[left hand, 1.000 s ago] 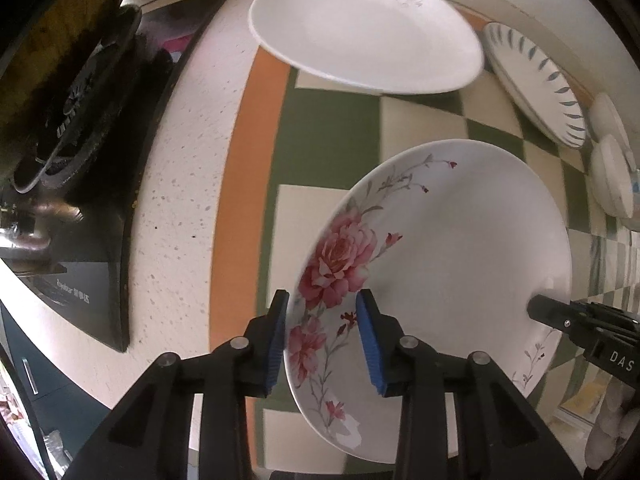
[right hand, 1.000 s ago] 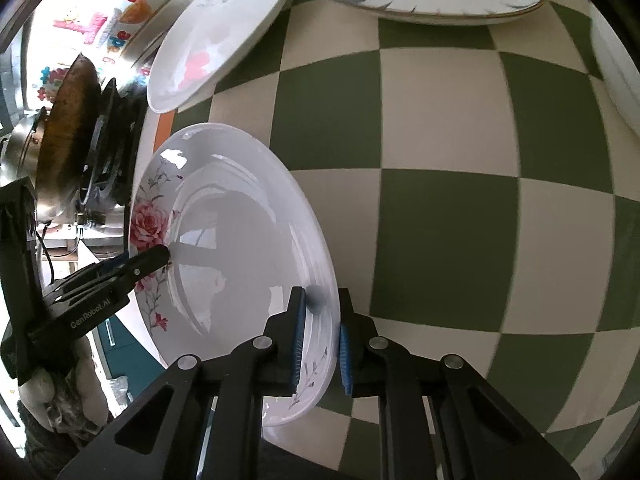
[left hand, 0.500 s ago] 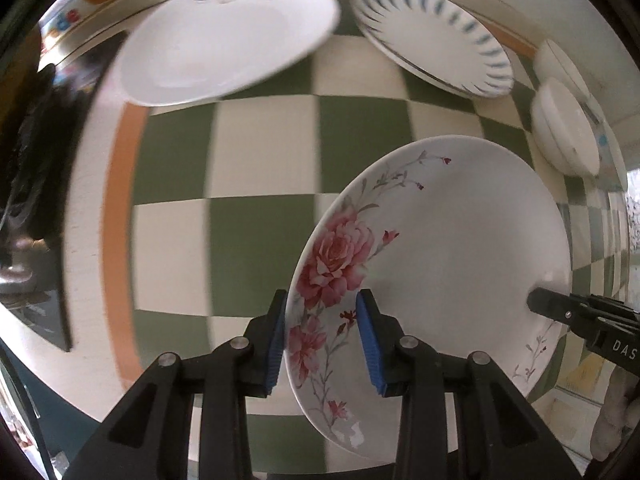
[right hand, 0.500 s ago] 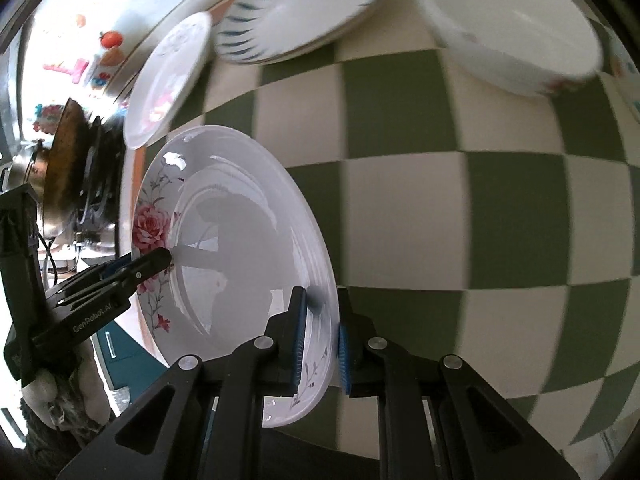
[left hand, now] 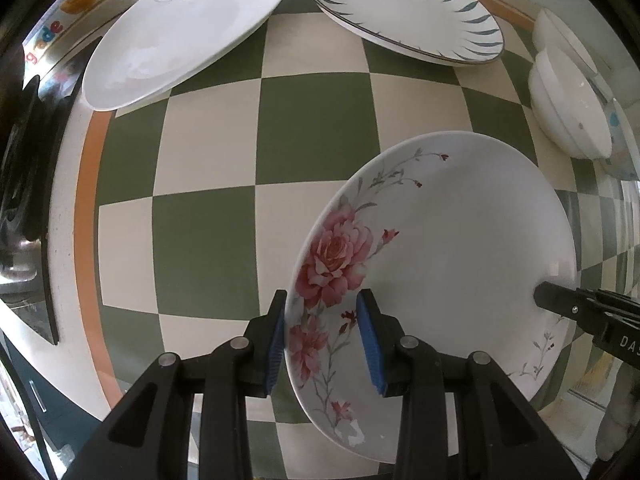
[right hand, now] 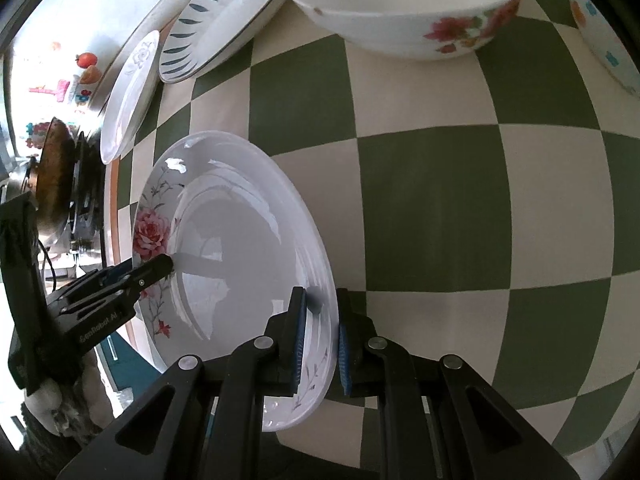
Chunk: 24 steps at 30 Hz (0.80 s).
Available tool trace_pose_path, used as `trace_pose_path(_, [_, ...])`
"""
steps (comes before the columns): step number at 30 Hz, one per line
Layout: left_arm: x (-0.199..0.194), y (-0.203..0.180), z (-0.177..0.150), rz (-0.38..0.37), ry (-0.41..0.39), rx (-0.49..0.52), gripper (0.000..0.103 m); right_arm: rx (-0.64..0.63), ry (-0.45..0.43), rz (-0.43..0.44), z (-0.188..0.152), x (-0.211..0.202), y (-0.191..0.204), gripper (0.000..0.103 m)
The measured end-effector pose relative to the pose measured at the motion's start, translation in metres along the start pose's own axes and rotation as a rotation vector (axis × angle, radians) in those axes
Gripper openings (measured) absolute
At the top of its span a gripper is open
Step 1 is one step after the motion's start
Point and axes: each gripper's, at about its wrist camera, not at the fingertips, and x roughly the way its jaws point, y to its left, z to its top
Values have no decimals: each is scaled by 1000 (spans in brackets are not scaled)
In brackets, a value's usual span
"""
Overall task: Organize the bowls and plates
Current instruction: 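Carry the pink-flower plate with both grippers toward the grey-flower white plate, then close the left gripper on the grey-flower plate while the right gripper stacks it onto the pink plate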
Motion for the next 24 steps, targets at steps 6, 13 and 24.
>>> trace_pose_path(6, [-46, 20, 1, -37, -72, -82, 32, 38, -6, 14, 4, -27, -8, 16])
trace_pose_path(13, [-133, 91, 34, -53, -286, -259, 53, -36, -134, 62, 13, -116, 41, 46])
trace_pose_path(24, [-49, 209, 109, -28, -175, -452, 56, -181, -128, 124, 184, -39, 184, 49])
